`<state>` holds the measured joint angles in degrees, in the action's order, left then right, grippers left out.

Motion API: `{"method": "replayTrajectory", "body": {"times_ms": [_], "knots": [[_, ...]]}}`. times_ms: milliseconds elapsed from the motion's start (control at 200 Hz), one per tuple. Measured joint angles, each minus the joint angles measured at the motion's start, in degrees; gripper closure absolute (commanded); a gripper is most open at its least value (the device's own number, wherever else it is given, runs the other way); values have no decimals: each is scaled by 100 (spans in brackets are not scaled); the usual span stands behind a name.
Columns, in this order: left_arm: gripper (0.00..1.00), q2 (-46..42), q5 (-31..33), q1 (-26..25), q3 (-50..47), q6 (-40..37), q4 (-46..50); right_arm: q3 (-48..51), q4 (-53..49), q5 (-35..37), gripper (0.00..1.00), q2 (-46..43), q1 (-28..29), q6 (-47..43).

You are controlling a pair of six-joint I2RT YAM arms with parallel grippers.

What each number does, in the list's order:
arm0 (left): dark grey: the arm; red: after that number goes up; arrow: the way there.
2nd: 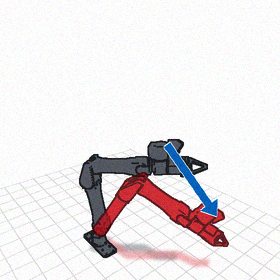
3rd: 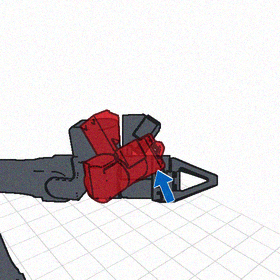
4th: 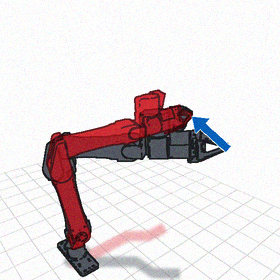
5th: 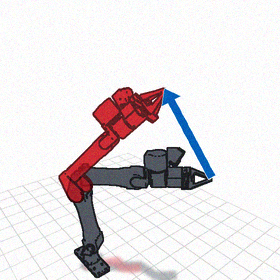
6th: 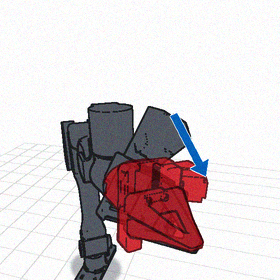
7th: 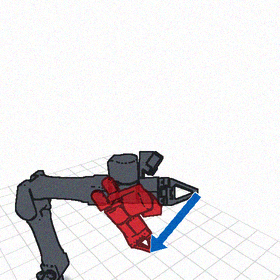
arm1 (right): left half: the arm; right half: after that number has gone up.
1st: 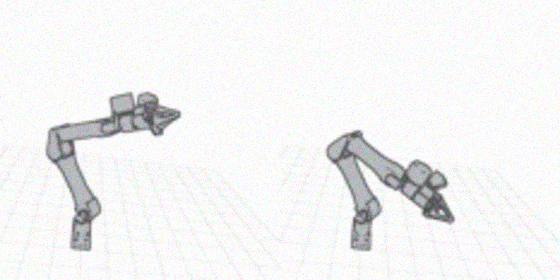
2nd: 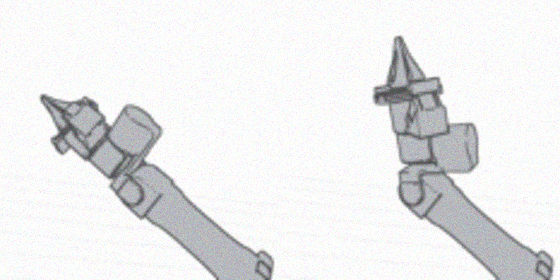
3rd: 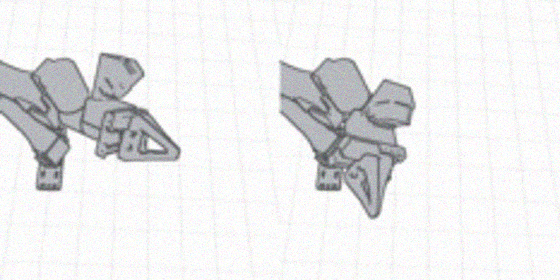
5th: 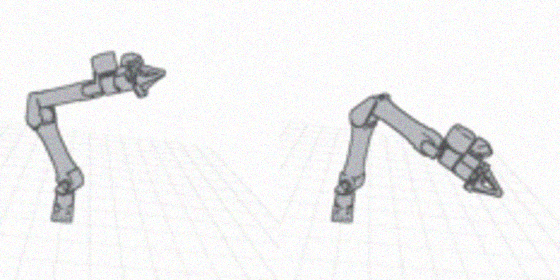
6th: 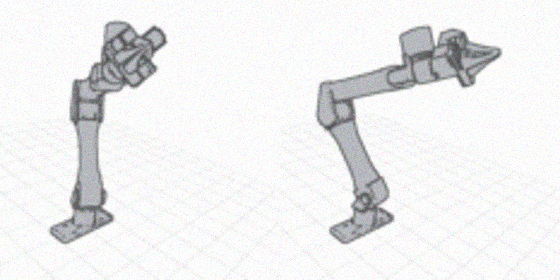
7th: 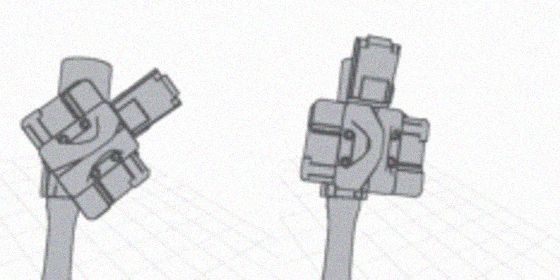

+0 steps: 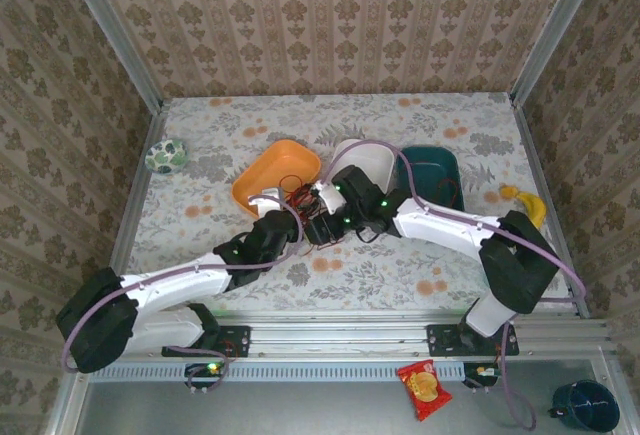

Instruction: Untangle the cables

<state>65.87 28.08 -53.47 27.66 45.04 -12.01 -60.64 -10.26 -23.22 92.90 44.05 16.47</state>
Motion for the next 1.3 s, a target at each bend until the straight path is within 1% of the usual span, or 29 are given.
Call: {"method": "replayTrajectory", "body": {"times_ms": [60, 125, 170, 195, 295, 310, 325, 370, 480, 620, 725, 835, 930, 1000, 1075, 1125, 1235, 1295], "knots": [[100, 0, -13, 2, 0, 0, 2, -103, 87, -7, 65, 151, -15, -13], [100, 0, -44, 22, 0, 0, 7, -166, 136, -35, 87, 264, -35, 2], [100, 0, -50, 31, 0, -2, 7, -168, 153, -46, 97, 295, -48, 28], [100, 0, -52, 33, 0, -2, 11, -168, 146, -63, 100, 297, -61, 11], [100, -11, -66, 72, 0, 4, 101, -144, 186, -142, 100, 251, -175, 74], [98, -15, -68, 79, 0, 4, 129, -125, 199, -155, 100, 232, -199, 68], [92, -24, -70, 92, -2, 17, 160, -105, 201, -175, 100, 197, -229, 72], [83, -66, -116, 146, -15, 59, 247, 4, 201, -256, 100, 37, -350, 85], [70, -313, -282, 415, -234, 254, 267, 330, 118, -557, 100, -621, -715, 114], [68, -737, -562, 706, -621, 337, 271, 610, -166, -866, 100, -1727, -1182, 151], [68, -933, -721, 748, -647, 286, 374, 616, -326, -898, 100, -2435, -1462, 153], [67, -1091, -892, 745, -647, 122, 466, 616, -400, -898, 100, -2942, -1725, 173], [63, -1102, -1045, 745, -647, -46, 557, 590, -476, -890, 100, -3150, -1884, 175], [58, -1097, -1213, 745, -647, -234, 581, 520, -538, -848, 100, -3209, -1956, 170], [49, -1060, -1467, 743, -634, -452, 538, 413, -562, -833, 100, -3226, -1989, 173], [45, -992, -1687, 737, -597, -651, 483, 343, -566, -833, 100, -3226, -1991, 173], [41, -680, -2271, 638, -345, -1143, 387, 284, -564, -833, 100, -3226, -1991, 221], [41, -448, -2575, 533, -127, -1408, 363, 286, -562, -833, 100, -3220, -1991, 293]]}}
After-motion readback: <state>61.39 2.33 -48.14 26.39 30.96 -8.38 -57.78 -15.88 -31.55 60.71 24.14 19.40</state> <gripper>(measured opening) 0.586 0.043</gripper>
